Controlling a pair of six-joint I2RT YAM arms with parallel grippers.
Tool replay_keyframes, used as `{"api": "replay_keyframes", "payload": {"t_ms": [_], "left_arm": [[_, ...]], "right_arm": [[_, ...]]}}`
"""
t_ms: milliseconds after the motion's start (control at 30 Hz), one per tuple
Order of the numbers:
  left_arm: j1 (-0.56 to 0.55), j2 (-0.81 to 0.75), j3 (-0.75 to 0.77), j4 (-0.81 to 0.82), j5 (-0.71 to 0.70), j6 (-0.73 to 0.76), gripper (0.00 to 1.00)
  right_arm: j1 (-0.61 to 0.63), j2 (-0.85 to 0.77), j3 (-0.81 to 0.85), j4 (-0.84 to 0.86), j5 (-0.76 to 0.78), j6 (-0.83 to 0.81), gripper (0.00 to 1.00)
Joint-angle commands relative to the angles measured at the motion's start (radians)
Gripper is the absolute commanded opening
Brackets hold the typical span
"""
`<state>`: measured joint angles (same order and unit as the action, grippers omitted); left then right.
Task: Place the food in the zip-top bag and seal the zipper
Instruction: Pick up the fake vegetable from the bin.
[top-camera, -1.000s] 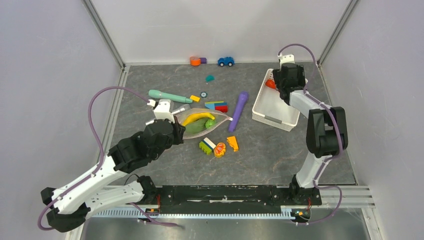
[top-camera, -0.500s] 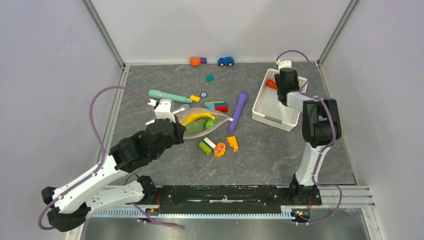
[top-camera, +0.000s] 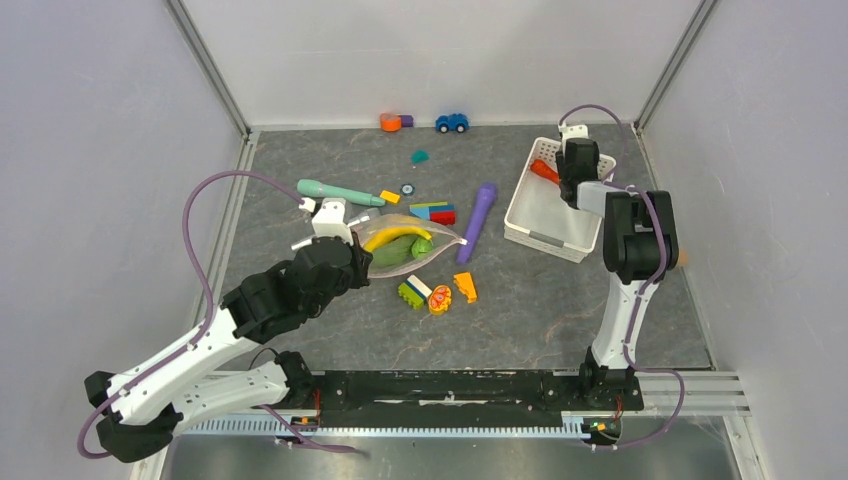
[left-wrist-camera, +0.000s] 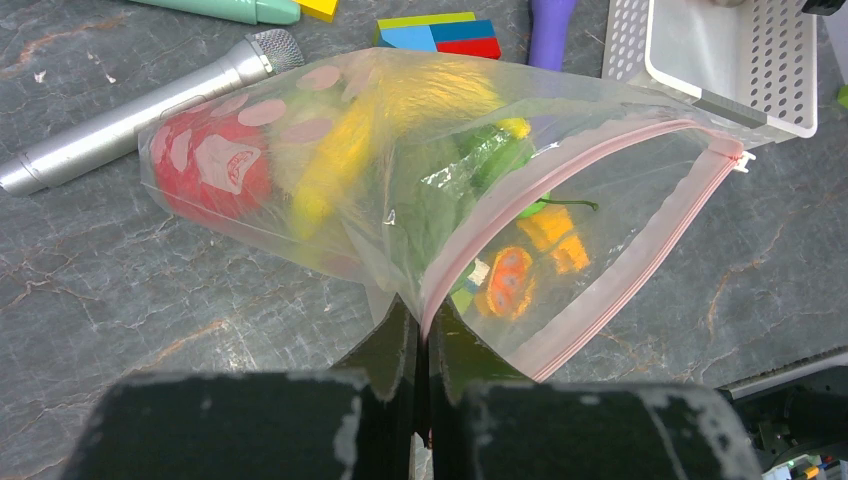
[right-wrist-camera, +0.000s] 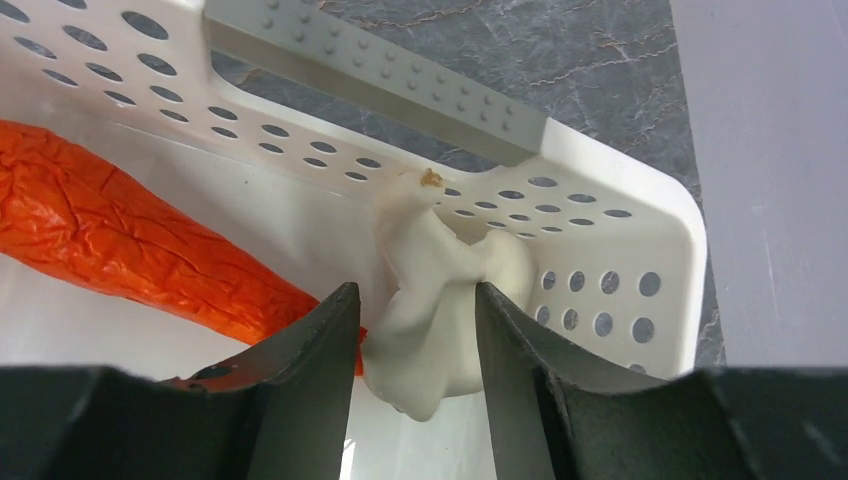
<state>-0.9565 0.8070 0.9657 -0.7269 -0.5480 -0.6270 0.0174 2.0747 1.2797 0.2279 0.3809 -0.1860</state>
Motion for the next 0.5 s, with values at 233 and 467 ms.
{"api": "replay_keyframes", "payload": {"t_ms": [233, 467], "left_arm": [[0.005, -0.006, 0.015, 0.021, -0.02, 0.016, 0.02], [0.006, -0.001, 0.015, 0.021, -0.018, 0.015, 0.02]], "right_arm": [[-0.035, 0.035, 0.06, 0.004, -0.025, 0.077, 0.34], [-0.055, 0.03, 0.056, 0.005, -0.049, 0.096, 0.11]]}}
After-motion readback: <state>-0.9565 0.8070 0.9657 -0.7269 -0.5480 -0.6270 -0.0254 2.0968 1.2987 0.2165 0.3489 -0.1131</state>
